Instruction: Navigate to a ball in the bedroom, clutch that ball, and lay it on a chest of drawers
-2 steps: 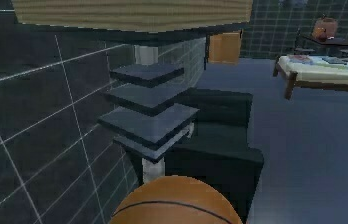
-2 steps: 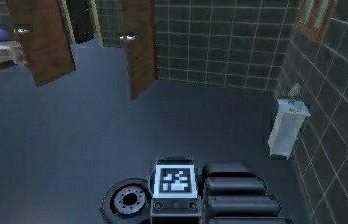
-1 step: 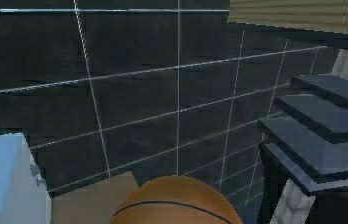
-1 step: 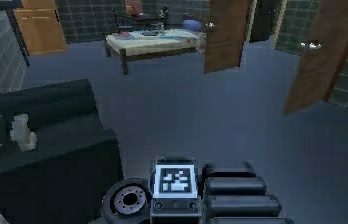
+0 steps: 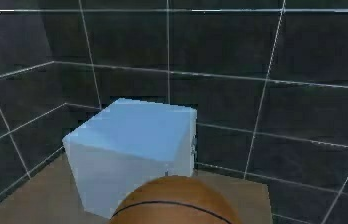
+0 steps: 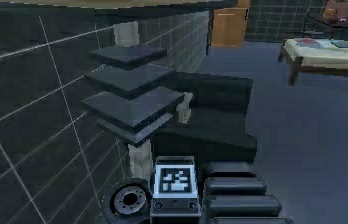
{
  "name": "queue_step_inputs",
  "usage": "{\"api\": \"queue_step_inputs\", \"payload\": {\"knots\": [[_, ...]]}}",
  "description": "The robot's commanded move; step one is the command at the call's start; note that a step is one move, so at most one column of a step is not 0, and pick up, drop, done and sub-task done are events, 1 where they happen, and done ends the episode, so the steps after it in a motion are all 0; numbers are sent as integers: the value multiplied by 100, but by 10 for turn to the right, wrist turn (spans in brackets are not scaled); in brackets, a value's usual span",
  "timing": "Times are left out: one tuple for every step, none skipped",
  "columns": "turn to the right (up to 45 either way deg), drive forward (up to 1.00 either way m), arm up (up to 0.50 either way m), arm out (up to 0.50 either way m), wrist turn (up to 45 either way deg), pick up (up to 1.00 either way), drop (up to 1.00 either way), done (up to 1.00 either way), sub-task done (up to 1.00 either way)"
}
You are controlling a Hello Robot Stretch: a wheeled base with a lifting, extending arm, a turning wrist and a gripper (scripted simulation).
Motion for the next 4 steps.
{"api": "queue_step_inputs", "payload": {"knots": [[-450, 0, 0, 0, 0, 0, 0, 0, 0], [-390, 0, 0, 0, 0, 0, 0, 0, 0], [0, 0, 0, 30, 0, 0, 0, 0, 0], [0, 0, 0, 0, 450, 0, 0, 0, 0]]}}
